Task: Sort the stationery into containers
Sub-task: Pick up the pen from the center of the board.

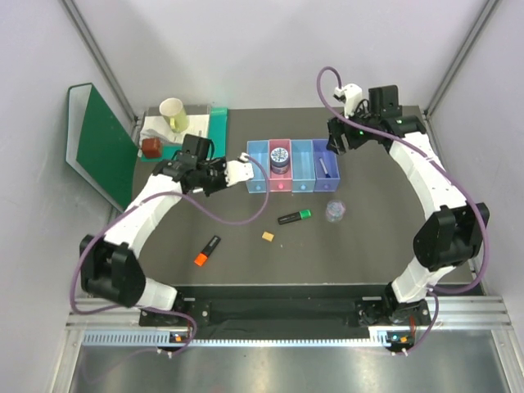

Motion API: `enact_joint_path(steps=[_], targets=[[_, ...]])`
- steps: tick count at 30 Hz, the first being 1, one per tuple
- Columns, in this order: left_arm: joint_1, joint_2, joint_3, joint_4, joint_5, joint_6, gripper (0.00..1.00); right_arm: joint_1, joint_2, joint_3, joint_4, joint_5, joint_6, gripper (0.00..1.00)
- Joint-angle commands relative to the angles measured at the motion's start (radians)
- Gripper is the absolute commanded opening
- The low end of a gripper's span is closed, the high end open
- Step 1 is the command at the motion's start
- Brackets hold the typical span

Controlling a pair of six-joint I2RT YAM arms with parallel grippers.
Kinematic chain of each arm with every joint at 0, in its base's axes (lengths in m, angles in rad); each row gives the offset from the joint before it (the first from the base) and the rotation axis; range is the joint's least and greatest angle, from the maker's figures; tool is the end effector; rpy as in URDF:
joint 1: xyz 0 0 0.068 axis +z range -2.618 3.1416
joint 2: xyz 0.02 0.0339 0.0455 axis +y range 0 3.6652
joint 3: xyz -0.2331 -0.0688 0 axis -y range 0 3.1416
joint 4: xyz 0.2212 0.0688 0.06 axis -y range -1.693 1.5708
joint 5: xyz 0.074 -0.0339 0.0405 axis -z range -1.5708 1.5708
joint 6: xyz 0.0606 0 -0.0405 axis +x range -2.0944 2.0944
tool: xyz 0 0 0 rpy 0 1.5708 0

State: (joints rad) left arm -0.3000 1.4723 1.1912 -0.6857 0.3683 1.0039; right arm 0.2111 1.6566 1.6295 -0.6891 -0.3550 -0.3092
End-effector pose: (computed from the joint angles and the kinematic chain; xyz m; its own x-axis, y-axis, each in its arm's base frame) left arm 0.2805 -0.1096 0.2343 -0.0249 0.8315 -0.5550 0.9163 0.2410 0.3200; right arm 0.3490 0.0963 0.3138 -0.4737 -0.3933 -0.7880 -0.6267 0.7792 -0.0122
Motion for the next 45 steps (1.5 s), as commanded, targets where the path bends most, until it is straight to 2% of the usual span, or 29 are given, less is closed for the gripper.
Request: enact_joint_path(steps=[1,6,10,13,18,20,21,24,28,30,35,40,45], targets=[[-0.105,-0.137,0.03,-0.037,0.041,0.177,0.0,-0.024,-0.032,0.023,-0.003,-0.183,0.113,0.77],[-0.262,-0.231,0.001,0.024,0.021,0.3,0.0,-0.049,-0.001,0.061,0.011,-0.383,0.246,0.8],[-0.364,-0.326,-0.057,0.156,0.038,0.39,0.0,-0.061,0.025,0.067,0.077,-0.595,0.386,0.82],[-0.433,-0.38,-0.119,0.23,0.058,0.491,0.0,-0.061,0.037,0.04,0.192,-0.734,0.572,0.82],[-0.51,-0.411,-0.179,0.426,0.107,0.53,0.0,-0.041,0.065,-0.034,0.469,-0.916,0.83,0.8],[-0.545,-0.414,-0.208,0.521,0.116,0.533,0.0,-0.015,0.077,-0.052,0.548,-0.946,0.93,0.78],[-0.556,-0.414,-0.243,0.626,0.119,0.556,0.0,-0.004,0.081,-0.063,0.568,-0.952,0.946,0.77],[-0.593,-0.392,-0.286,0.786,0.132,0.601,0.0,0.043,0.092,-0.075,0.592,-0.967,0.964,0.77],[-0.626,-0.342,-0.291,0.903,0.138,0.614,0.0,0.091,0.088,-0.131,0.776,-0.995,1.1,0.76],[-0.636,-0.325,-0.301,0.968,0.142,0.622,0.0,0.105,0.086,-0.154,0.801,-1.01,1.127,0.75],[-0.645,-0.302,-0.295,1.015,0.147,0.627,0.0,0.105,0.074,-0.184,0.809,-1.018,1.133,0.73],[-0.648,-0.296,-0.295,1.029,0.144,0.619,0.0,0.117,0.054,-0.2,0.847,-1.026,1.167,0.6],[-0.648,-0.306,-0.314,1.023,0.124,0.592,0.0,0.116,0.049,-0.185,0.913,-1.053,1.23,0.59]])
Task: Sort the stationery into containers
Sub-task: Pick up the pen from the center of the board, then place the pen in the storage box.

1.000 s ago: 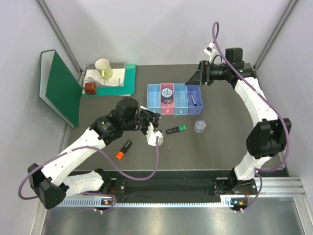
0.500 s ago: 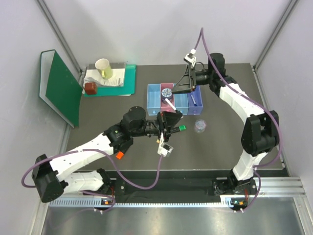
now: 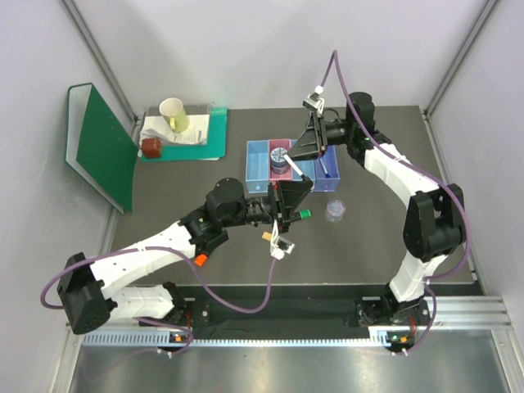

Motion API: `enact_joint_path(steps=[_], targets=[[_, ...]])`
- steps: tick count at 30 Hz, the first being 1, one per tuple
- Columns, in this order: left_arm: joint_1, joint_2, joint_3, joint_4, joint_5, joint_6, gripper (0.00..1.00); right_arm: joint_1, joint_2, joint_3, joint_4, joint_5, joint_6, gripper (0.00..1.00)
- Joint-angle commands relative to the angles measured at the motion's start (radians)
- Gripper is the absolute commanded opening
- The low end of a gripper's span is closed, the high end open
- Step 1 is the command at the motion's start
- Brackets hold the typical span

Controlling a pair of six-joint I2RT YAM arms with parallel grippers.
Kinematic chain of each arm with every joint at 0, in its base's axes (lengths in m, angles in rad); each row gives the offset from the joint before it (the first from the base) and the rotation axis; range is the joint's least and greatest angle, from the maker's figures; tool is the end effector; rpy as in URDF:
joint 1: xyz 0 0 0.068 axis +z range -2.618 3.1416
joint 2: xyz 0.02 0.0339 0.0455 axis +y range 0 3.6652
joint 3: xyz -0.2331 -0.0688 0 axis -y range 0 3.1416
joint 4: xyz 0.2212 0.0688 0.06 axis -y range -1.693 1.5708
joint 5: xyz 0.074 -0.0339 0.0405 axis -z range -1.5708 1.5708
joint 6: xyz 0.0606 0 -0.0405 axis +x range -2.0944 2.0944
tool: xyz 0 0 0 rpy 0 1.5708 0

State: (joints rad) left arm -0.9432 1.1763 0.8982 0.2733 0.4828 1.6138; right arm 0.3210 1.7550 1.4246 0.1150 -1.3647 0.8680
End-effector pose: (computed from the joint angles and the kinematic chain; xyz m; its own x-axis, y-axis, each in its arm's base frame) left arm 0.1459 -0.2490 0.3251 0.9887 0.1440 0.0408 -0.0397 -0.0101 0.9992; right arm 0.3379 0.1749 0.3092 -0.8727 -0.1256 -0.4718 -0.4735 -0.0180 0.8806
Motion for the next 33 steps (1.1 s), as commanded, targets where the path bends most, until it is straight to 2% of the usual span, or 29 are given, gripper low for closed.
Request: enact_joint_path(steps=[1,9,25,31,33], targets=[[-0.005,-0.013,-0.027,0.063,0.008,-0.023,0.0,0.004,-0.052,0.023,0.109,-0.04,0.054,0.59],[-0.005,-0.023,-0.07,0.07,0.027,-0.032,0.0,-0.023,-0.061,0.024,0.115,-0.033,0.062,0.59],[-0.003,0.079,-0.016,0.168,-0.007,-0.069,0.0,0.058,-0.138,-0.081,0.17,-0.051,0.098,0.54],[-0.003,0.075,-0.015,0.175,-0.009,-0.071,0.0,0.058,-0.15,-0.128,0.172,-0.056,0.089,0.51],[-0.003,0.068,-0.018,0.169,-0.007,-0.069,0.0,0.058,-0.153,-0.138,0.172,-0.057,0.086,0.47]])
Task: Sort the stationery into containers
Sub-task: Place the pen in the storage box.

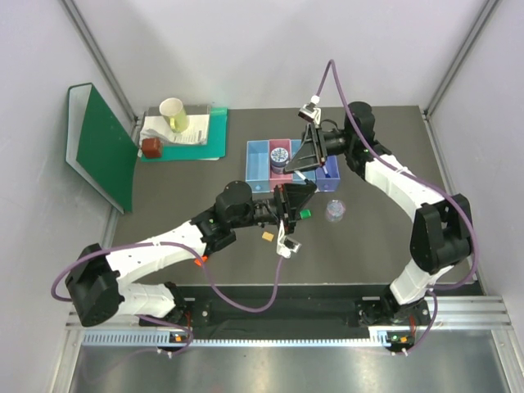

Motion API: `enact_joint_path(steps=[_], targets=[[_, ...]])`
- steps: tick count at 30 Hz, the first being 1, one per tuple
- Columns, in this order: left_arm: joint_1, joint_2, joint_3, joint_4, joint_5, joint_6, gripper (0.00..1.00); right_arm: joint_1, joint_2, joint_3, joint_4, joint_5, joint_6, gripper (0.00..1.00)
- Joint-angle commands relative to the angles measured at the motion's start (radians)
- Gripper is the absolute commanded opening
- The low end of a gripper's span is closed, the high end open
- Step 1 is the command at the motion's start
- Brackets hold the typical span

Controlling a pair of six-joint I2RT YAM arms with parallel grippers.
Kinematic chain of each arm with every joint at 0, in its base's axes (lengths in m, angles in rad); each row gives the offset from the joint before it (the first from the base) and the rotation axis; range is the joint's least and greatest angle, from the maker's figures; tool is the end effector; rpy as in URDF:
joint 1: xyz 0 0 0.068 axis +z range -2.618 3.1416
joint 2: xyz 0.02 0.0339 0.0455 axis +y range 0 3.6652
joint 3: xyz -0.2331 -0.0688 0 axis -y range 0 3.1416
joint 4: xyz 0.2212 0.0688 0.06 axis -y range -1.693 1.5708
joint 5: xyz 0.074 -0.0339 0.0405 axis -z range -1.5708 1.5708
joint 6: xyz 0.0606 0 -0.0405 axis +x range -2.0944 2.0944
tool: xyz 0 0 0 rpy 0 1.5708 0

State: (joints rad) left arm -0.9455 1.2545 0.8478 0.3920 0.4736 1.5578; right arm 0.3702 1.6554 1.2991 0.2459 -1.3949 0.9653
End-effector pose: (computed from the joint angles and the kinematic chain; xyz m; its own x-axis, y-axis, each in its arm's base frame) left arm 0.1545 -0.2613 0.3008 0.9883 0.1513 -0.0197 0.0214 -0.0100 0.9997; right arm 0.3066 0.1830 0.3155 -0.8606 -0.1797 -0.4765 -0.4708 -0.0759 0.8790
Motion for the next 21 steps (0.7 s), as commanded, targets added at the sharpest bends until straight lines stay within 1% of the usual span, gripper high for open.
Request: enact_joint_path(steps=[1,2,4,5,7,8,10,11,12,13,14,17,21], targets=[[-0.001,-0.013,0.03,0.045,0.002,-0.013,0.0,0.009,-0.054,-0.015,0.041,-0.027,-0.011,0.45],[-0.001,-0.018,0.028,0.042,-0.001,-0.015,0.0,0.009,-0.055,-0.02,0.041,-0.026,-0.011,0.39],[0.001,-0.021,0.025,0.035,-0.006,-0.012,0.0,0.009,-0.059,-0.017,0.041,-0.024,-0.01,0.31],[-0.001,-0.023,0.023,0.034,-0.01,-0.013,0.0,0.009,-0.059,-0.014,0.041,-0.024,-0.007,0.19],[-0.001,-0.021,0.016,0.031,-0.012,-0.008,0.0,0.009,-0.055,0.0,0.041,-0.024,-0.007,0.05],[-0.001,-0.024,0.011,0.031,-0.013,-0.007,0.0,0.009,-0.054,0.005,0.041,-0.024,-0.001,0.0],[-0.001,-0.027,-0.004,0.025,-0.016,-0.002,0.01,0.007,-0.051,0.018,0.041,-0.024,0.0,0.0],[-0.001,-0.038,-0.009,0.009,-0.021,-0.004,0.17,0.006,-0.049,0.023,0.041,-0.021,0.001,0.0],[-0.001,-0.044,-0.015,-0.002,-0.029,-0.01,0.26,0.003,-0.049,0.029,0.041,-0.018,0.0,0.0],[-0.001,-0.065,-0.027,-0.021,-0.032,-0.024,0.33,-0.007,-0.046,0.04,0.041,-0.012,-0.002,0.0],[-0.001,-0.079,-0.035,-0.06,-0.036,-0.028,0.45,-0.011,-0.046,0.046,0.041,-0.001,-0.005,0.0],[-0.001,-0.144,-0.073,-0.117,-0.052,-0.057,0.61,-0.042,-0.029,0.08,0.038,0.022,-0.026,0.0],[-0.001,-0.237,-0.127,-0.223,-0.062,-0.12,0.68,-0.095,0.029,0.127,0.032,0.046,-0.049,0.0]])
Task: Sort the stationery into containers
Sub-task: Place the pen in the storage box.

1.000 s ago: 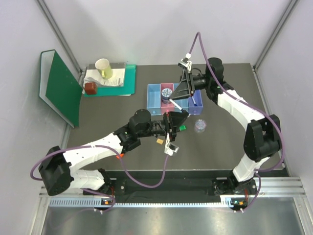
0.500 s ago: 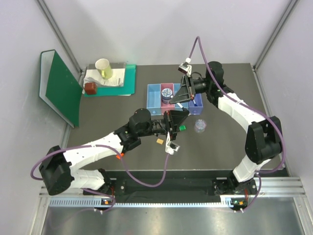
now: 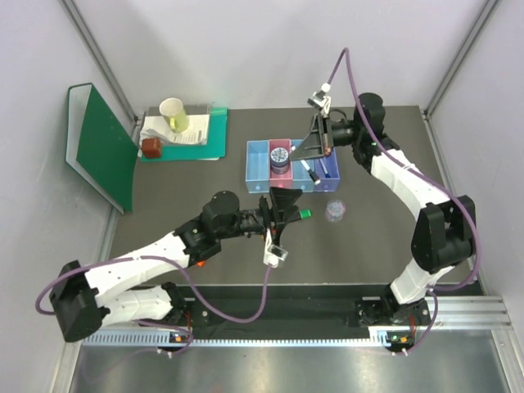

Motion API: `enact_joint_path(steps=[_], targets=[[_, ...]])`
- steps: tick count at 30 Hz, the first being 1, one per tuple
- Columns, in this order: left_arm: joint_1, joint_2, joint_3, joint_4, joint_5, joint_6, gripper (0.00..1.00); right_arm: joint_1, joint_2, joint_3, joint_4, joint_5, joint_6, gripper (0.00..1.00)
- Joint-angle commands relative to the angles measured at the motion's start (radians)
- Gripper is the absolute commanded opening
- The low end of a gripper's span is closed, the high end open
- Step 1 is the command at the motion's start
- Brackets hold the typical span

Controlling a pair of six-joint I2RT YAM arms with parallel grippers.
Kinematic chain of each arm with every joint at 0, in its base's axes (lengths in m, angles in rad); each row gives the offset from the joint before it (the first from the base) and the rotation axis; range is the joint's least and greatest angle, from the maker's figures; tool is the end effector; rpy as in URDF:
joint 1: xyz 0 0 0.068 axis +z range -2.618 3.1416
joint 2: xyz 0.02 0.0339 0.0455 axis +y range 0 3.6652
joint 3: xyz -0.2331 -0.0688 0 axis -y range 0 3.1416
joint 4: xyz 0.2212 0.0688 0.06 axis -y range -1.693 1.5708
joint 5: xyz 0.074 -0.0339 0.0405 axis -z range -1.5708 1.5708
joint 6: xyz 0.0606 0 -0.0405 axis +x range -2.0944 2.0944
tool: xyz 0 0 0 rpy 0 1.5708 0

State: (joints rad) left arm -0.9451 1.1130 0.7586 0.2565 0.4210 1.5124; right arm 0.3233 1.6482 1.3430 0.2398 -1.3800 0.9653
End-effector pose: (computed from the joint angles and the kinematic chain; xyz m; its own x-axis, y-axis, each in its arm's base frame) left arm 0.1404 -0.2365 0.2895 0.9730 0.2091 -0.0980 0.1142 -0.0671 0.9912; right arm 0.3152 0.1684 0.3311 -0.8486 -0.1199 -0.5152 -0.5121 -0.0577 0.8570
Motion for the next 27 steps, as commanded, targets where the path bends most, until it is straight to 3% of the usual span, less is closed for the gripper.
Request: enact_joint_path(steps=[1,3,4,7,8,12,14,17,24,27], targets=[[-0.003,-0.131,-0.047,-0.106,-0.022,-0.081,0.68,-0.055,0.048,0.103,0.032,0.033,-0.056,0.0],[-0.003,-0.166,-0.062,-0.166,-0.048,-0.109,0.69,-0.075,0.09,0.133,0.004,0.047,-0.101,0.0],[-0.001,-0.194,-0.064,-0.19,-0.069,-0.119,0.68,-0.084,0.103,0.183,-0.133,0.061,-0.146,0.0],[-0.001,-0.229,-0.05,-0.317,-0.204,-0.243,0.66,-0.104,0.168,0.377,-0.541,0.246,-0.559,0.0],[0.0,-0.231,-0.038,-0.376,-0.288,-0.276,0.65,-0.102,0.183,0.419,-0.72,0.383,-0.749,0.0],[0.034,-0.194,0.062,-0.639,-0.404,-0.513,0.64,-0.107,0.237,0.469,-0.777,0.652,-0.864,0.0],[0.099,-0.144,0.093,-0.791,-0.395,-0.587,0.62,-0.105,0.251,0.461,-0.781,0.821,-0.896,0.0],[0.217,-0.084,0.122,-0.896,-0.326,-0.673,0.6,-0.109,0.28,0.458,-0.786,0.97,-0.944,0.0],[0.472,0.085,0.189,-1.058,-0.134,-0.781,0.57,-0.107,0.317,0.406,-0.784,1.144,-1.002,0.0],[0.532,0.159,0.202,-1.083,-0.097,-0.793,0.55,-0.107,0.334,0.4,-0.787,1.184,-1.014,0.0]])
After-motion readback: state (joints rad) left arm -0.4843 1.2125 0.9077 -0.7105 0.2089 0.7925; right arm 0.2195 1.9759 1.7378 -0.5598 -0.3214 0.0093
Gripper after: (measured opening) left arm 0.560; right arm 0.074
